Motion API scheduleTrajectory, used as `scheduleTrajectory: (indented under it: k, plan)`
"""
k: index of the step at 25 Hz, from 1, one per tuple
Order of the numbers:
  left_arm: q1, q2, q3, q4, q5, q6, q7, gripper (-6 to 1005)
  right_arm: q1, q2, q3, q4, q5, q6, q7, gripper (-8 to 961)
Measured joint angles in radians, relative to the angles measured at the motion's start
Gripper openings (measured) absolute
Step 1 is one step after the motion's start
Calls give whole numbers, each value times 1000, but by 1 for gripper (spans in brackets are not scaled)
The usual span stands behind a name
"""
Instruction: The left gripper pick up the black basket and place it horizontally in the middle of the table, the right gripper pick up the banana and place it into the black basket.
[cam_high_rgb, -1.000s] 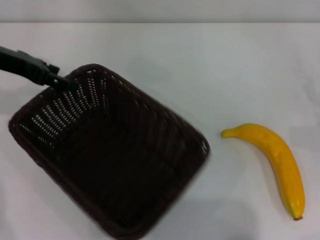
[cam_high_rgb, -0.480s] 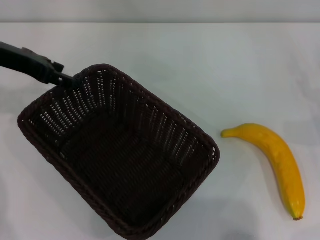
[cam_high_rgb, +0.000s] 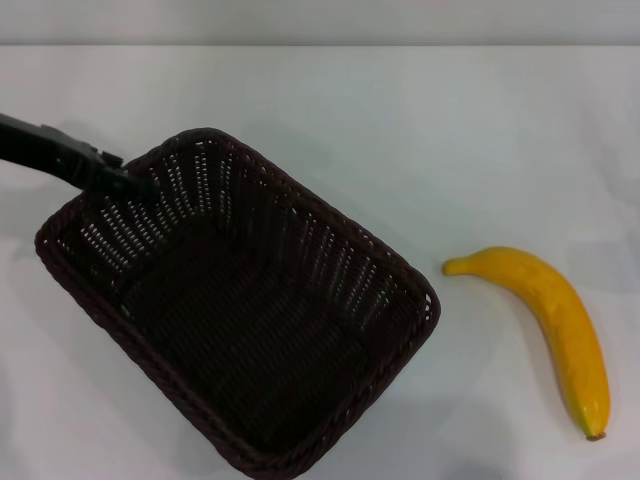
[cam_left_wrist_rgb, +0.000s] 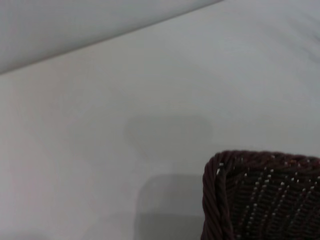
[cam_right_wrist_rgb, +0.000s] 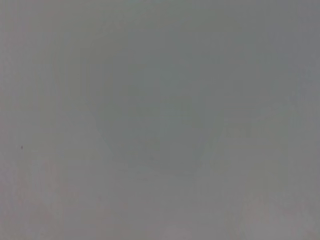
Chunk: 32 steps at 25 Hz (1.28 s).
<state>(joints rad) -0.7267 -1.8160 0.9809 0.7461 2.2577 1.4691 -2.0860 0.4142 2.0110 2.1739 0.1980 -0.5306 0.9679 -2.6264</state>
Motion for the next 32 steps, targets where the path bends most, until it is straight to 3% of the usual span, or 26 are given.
scheduleTrajectory:
  k: [7, 15, 17, 23, 32]
  plan:
    - [-6, -24, 4, -26, 23, -11, 17, 894, 1, 1, -2, -1, 0, 0, 0, 870]
    - [-7, -25, 4, -42, 31, -12, 7, 895, -6, 2, 0, -2, 0, 0, 0, 869]
    - [-8, -22, 4, -49, 31, -11, 5, 762, -7, 2, 0, -2, 0, 0, 0, 869]
    - [-9, -23, 24, -62, 27, -12, -6, 522, -6, 2, -4, -1, 0, 1, 0, 869]
    - [-11, -27, 62, -50, 34, -11, -26, 405, -5, 2, -3, 1, 0, 5, 0, 870]
